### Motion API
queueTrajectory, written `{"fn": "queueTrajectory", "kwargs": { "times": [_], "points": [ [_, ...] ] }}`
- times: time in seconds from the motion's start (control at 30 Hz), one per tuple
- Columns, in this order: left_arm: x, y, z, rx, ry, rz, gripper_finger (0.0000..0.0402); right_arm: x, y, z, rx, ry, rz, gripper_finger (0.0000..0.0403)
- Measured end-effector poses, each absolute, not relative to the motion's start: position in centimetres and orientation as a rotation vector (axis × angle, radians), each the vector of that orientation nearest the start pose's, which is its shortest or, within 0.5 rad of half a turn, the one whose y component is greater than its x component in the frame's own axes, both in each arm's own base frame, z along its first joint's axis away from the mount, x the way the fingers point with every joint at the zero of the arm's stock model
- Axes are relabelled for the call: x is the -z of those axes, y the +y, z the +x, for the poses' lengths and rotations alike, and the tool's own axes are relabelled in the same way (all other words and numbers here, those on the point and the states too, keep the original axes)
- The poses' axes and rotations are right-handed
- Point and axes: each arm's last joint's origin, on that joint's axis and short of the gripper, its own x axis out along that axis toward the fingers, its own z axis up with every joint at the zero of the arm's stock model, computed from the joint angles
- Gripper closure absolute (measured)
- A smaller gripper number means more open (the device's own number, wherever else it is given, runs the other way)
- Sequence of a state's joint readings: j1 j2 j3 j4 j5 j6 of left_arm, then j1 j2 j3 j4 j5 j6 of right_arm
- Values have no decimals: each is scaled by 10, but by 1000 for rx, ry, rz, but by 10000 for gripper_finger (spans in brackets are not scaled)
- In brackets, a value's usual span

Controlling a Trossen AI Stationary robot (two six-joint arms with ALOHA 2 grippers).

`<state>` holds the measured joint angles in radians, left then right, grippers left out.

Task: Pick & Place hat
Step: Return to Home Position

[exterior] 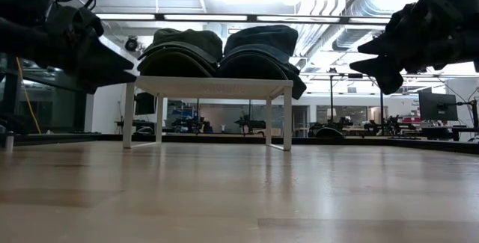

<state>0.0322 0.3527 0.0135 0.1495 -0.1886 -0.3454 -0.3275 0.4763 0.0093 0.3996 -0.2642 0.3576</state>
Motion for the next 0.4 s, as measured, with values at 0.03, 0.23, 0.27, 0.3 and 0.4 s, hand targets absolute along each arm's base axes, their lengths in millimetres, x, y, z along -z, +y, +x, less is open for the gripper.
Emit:
{"fn": "queueTrajectory", "kwargs": {
  "times": [0.03,0.23,0.27,0.3,0.4],
  "points": [
    [-152,9,118,-250,148,-328,195,-161,-34,122,74,52,377,197],
    [-152,9,118,-250,146,-329,195,-161,-34,122,74,52,377,197],
    [-152,9,118,-250,146,-329,195,-161,-34,122,74,52,377,197],
    [-152,9,118,-250,145,-329,195,-161,-34,122,74,52,377,197],
    [-152,9,118,-250,145,-329,195,-161,-34,122,74,52,377,197]
  ]
}}
